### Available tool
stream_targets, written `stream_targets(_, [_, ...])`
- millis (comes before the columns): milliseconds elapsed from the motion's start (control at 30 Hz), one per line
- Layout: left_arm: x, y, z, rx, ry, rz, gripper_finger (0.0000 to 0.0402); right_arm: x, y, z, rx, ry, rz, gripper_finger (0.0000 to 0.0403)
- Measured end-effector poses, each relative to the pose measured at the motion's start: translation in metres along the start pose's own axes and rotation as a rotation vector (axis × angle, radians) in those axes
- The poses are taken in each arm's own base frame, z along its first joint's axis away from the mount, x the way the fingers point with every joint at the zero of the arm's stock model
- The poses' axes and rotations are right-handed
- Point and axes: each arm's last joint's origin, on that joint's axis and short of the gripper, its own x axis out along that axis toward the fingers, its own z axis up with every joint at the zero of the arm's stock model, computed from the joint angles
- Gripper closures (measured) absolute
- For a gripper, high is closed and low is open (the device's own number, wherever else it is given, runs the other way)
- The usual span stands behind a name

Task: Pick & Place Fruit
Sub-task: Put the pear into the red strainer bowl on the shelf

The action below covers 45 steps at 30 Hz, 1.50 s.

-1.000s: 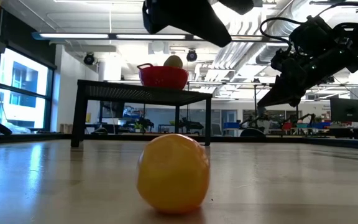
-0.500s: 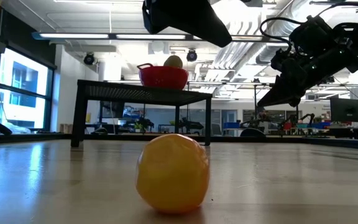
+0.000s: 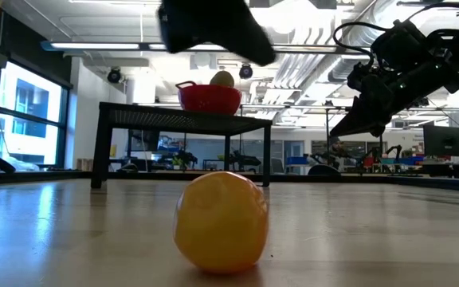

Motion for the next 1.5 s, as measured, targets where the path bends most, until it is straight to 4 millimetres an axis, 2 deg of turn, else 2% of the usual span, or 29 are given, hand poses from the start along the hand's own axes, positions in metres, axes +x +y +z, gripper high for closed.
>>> stream_targets(167, [0.008,0.000,-0.012,-0.032,0.062,0.034,0.0165,0.000,0.000,0.000,0.000,0.000,0.000,0.0400])
stream_targets(267, [0.011,-0.003,-0.009,-0.039,0.036,0.009,0.0165,0.000,0.000,0.000,0.000,-0.002,0.000,0.0400])
stream_targets(367, [0.014,-0.003,-0.015,-0.033,0.065,0.022,0.0165,0.000,0.000,0.000,0.000,-0.003,0.000,0.0400])
stream_targets(767, [0.043,-0.006,-0.030,-0.091,0.121,0.009,0.0165,0.000,0.000,0.000,0.000,0.001,0.000,0.0401])
stream_targets(833, [0.044,-0.005,-0.036,-0.085,0.152,0.025,0.0165,0.000,0.000,0.000,0.000,0.000,0.000,0.0401])
stream_targets(1167, [0.044,-0.004,-0.035,-0.085,0.134,0.037,0.0165,0.000,0.000,0.000,0.001,0.001,0.000,0.0401])
stream_targets(1500, [0.062,0.001,-0.046,-0.077,0.174,0.073,0.0165,0.000,0.000,0.000,0.001,0.002,0.000,0.0401])
